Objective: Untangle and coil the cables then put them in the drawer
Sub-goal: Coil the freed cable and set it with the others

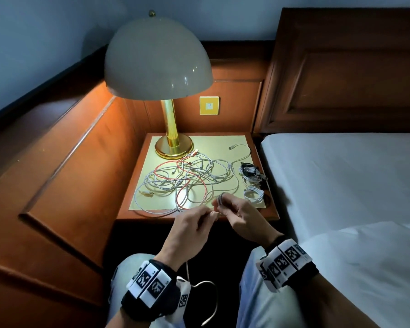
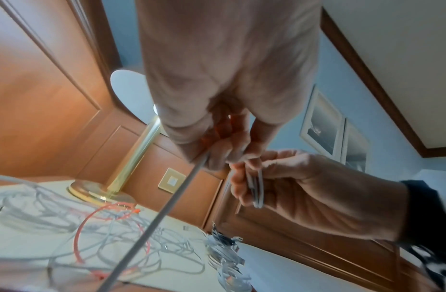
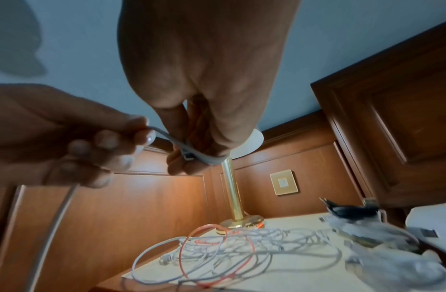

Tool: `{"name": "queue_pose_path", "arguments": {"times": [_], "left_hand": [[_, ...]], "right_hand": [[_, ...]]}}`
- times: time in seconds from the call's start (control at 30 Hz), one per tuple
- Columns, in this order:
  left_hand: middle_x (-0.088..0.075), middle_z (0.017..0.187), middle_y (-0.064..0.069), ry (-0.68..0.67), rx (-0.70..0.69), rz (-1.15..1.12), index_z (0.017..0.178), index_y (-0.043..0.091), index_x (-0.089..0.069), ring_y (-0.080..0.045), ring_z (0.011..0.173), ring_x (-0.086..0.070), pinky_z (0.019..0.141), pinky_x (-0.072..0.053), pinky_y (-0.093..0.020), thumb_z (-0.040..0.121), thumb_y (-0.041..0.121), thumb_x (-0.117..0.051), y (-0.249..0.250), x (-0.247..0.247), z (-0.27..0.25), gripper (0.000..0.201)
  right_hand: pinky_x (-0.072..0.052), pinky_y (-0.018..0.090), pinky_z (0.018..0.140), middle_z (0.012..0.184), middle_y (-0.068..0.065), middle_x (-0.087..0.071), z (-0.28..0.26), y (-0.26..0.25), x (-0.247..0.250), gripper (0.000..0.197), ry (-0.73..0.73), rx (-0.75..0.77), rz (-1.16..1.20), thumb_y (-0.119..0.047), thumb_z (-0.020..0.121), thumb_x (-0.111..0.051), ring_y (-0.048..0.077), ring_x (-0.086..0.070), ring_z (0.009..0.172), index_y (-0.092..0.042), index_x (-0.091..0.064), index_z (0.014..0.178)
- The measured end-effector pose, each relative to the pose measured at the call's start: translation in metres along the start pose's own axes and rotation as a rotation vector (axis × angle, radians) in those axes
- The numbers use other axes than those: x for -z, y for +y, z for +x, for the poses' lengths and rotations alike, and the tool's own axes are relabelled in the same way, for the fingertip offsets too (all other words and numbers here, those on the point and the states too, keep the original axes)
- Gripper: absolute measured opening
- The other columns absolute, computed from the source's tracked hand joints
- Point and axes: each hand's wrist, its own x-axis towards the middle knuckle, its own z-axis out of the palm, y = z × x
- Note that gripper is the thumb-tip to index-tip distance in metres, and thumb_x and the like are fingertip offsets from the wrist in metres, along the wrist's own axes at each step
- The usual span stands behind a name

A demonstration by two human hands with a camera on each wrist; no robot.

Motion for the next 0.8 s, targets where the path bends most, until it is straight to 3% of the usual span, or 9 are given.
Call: {"name": "queue_pose_path", "arguments": {"times": [0.1,0.17,0.3,0.43,0.5,0.63,0.73,0.8], "left_hand": [[-0.062,0.070,0.009,0.011,-0.029,-0.004,0.084,0.016,-0.067,-0.004,0.062,-0.052,0.062,-0.041,-0.015,0.094,0.026,-0.068,-0.003,0.003,0.010,0.014],[-0.063,0.070,0.009,-0.001,-0.022,-0.028,0.084,0.014,-0.068,-0.004,0.063,-0.053,0.061,-0.041,-0.014,0.093,0.024,-0.071,-0.005,0.006,0.014,0.013],[-0.063,0.070,0.010,-0.016,0.052,-0.115,0.083,0.013,-0.067,-0.002,0.065,-0.054,0.064,-0.041,-0.014,0.092,0.020,-0.072,-0.006,0.002,0.018,0.012],[-0.067,0.072,0.006,-0.050,0.117,-0.195,0.085,0.015,-0.067,-0.011,0.068,-0.062,0.068,-0.052,-0.031,0.093,0.023,-0.071,-0.014,0.000,0.019,0.012],[-0.069,0.073,0.001,-0.079,0.134,-0.235,0.085,0.018,-0.066,-0.021,0.070,-0.067,0.069,-0.055,-0.038,0.094,0.025,-0.070,-0.017,0.000,0.018,0.012],[-0.069,0.074,-0.002,-0.113,0.164,-0.276,0.088,0.014,-0.067,-0.016,0.067,-0.064,0.065,-0.051,-0.029,0.093,0.026,-0.071,-0.013,0.004,0.015,0.014],[-0.065,0.067,-0.020,-0.196,0.287,-0.586,0.092,-0.002,-0.061,-0.028,0.056,-0.065,0.058,-0.053,-0.033,0.098,0.018,-0.065,-0.007,0.005,0.014,0.021],[-0.058,0.063,-0.014,-0.178,0.389,-0.730,0.093,-0.007,-0.059,-0.024,0.050,-0.060,0.056,-0.053,-0.029,0.098,0.016,-0.063,-0.008,0.001,0.011,0.024]], "right_hand": [[-0.047,0.028,0.078,0.086,0.003,-0.064,-0.007,0.005,-0.003,0.021,-0.084,-0.169,0.286,-0.008,0.103,-0.047,0.016,-0.058,0.081,-0.013,-0.061,0.089],[-0.042,0.030,0.079,0.089,0.012,-0.061,-0.011,0.004,-0.007,0.021,-0.102,-0.248,0.506,-0.012,0.102,-0.046,0.024,-0.054,0.081,-0.010,-0.062,0.088],[-0.044,0.034,0.073,0.082,0.013,-0.058,-0.012,0.002,-0.017,0.024,-0.070,-0.309,0.775,-0.021,0.097,-0.045,0.027,-0.053,0.076,-0.002,-0.059,0.091],[-0.046,0.032,0.072,0.084,0.015,-0.056,-0.014,0.000,-0.022,0.027,-0.111,-0.284,0.777,-0.015,0.105,-0.036,0.026,-0.052,0.077,0.002,-0.058,0.101],[-0.045,0.033,0.075,0.086,0.017,-0.056,-0.015,0.000,-0.019,0.026,-0.152,-0.279,0.748,-0.017,0.102,-0.042,0.028,-0.053,0.078,0.001,-0.060,0.097],[-0.046,0.028,0.073,0.085,0.016,-0.057,-0.020,-0.006,-0.018,0.023,-0.236,-0.324,0.843,-0.018,0.100,-0.047,0.023,-0.055,0.074,-0.004,-0.064,0.097],[-0.049,0.025,0.073,0.085,0.014,-0.058,-0.022,-0.007,-0.016,0.022,-0.281,-0.317,0.884,-0.017,0.102,-0.047,0.019,-0.057,0.073,-0.002,-0.063,0.104],[-0.052,0.026,0.076,0.085,0.012,-0.060,-0.023,-0.009,-0.016,0.021,-0.298,-0.320,0.915,-0.014,0.102,-0.048,0.018,-0.060,0.073,0.001,-0.061,0.108]]}}
